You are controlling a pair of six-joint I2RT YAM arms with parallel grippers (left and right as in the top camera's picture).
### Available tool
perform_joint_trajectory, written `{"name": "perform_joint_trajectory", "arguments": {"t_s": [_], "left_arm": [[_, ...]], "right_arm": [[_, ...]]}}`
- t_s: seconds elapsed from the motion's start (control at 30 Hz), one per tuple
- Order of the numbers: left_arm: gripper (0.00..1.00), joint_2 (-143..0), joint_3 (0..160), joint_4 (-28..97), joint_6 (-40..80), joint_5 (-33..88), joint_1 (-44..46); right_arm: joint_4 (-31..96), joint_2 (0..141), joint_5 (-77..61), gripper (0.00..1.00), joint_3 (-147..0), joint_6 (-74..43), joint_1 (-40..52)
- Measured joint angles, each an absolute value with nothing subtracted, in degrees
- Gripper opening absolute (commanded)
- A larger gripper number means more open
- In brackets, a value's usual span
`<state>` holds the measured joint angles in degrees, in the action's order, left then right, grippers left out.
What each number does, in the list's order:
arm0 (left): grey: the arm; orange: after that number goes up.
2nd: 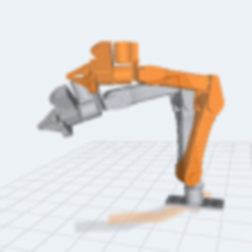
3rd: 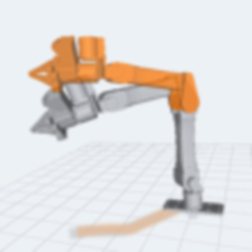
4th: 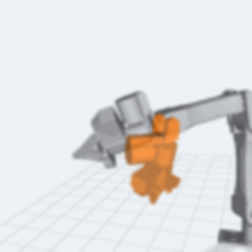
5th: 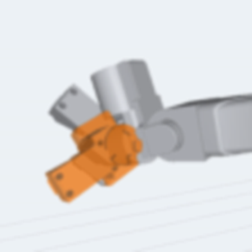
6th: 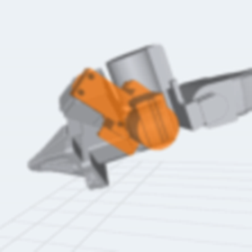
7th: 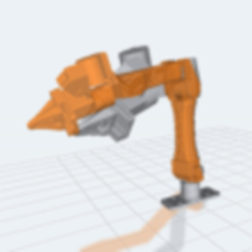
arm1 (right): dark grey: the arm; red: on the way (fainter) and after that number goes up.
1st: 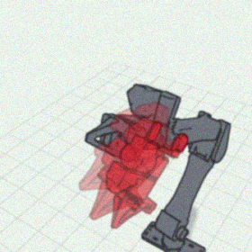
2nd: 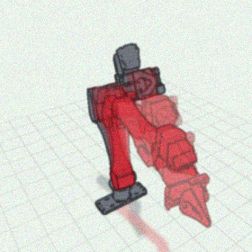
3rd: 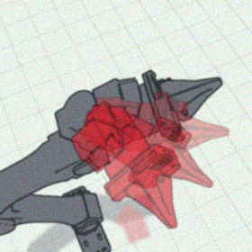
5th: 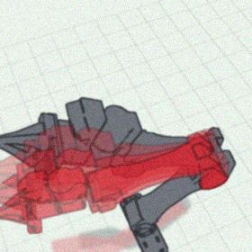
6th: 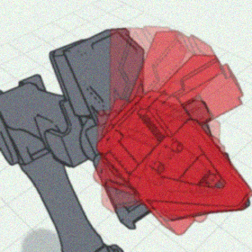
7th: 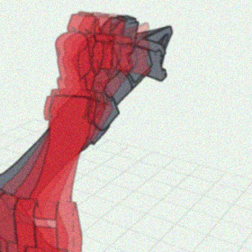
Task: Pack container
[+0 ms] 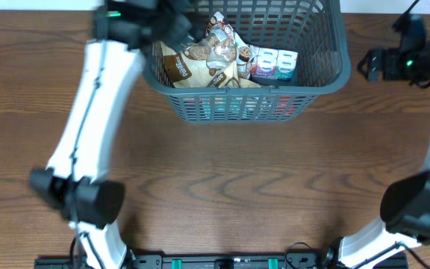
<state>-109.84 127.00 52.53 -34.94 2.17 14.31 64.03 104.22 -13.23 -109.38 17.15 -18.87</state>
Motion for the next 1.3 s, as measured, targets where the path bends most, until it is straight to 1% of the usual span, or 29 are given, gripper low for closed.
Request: {"name": "perform_joint_trajectory", "arguments": {"t_s": [0.07, 0.13, 0.23, 0.3, 0.4, 0.5, 0.6, 0.73, 0.9, 1.0, 1.17, 1.3], "left_arm": [[0.99, -106.3, 127.0, 53.5, -32.3, 1.7, 10.0], [0.98, -103.2, 127.3, 55.2, -27.3, 1.3, 3.6], [0.99, -101.5, 127.5, 59.5, -21.0, 1.6, -5.3], [0.99, -101.5, 127.5, 63.4, -18.0, 4.2, -11.0], [0.99, -101.8, 127.2, 67.2, -15.5, 8.3, -16.0], [0.99, -101.3, 124.5, 66.7, -14.2, 12.6, -19.1], [0.99, -99.2, 117.4, 63.7, -13.4, 15.3, -20.0], [0.99, -92.8, 102.2, 56.1, -12.6, 17.5, -19.2], [0.99, -78.1, 79.6, 46.6, -11.8, 20.6, -17.5], [0.99, -68.2, 68.9, 41.3, -11.9, 21.4, -15.3], [0.99, -52.9, 56.5, 36.8, -13.2, 22.5, -10.3], [0.99, -45.8, 49.2, 34.9, -14.1, 22.7, -7.4]], "right_arm": [[63.8, 101.7, -13.3, 0.99, -111.8, 17.2, -18.9], [64.3, 98.6, -13.3, 0.99, -114.0, 17.3, -18.9], [65.8, 94.8, -13.3, 0.99, -114.7, 17.6, -18.9], [66.8, 92.7, -13.3, 0.99, -114.7, 17.8, -18.9], [68.7, 90.1, -13.2, 0.99, -114.2, 17.8, -18.9], [68.5, 85.8, -13.0, 0.99, -110.3, 17.8, -18.9], [67.6, 79.5, -12.8, 0.99, -102.7, 17.7, -18.9], [64.8, 71.6, -12.6, 0.99, -90.1, 17.3, -18.9], [62.7, 65.2, -13.3, 0.99, -74.0, 17.1, -18.9], [61.5, 61.9, -13.6, 0.99, -65.6, 16.7, -18.9], [57.8, 54.3, -14.2, 0.99, -57.2, 13.6, -17.1], [56.9, 47.5, -13.4, 0.99, -53.5, 10.5, -13.7]]}}
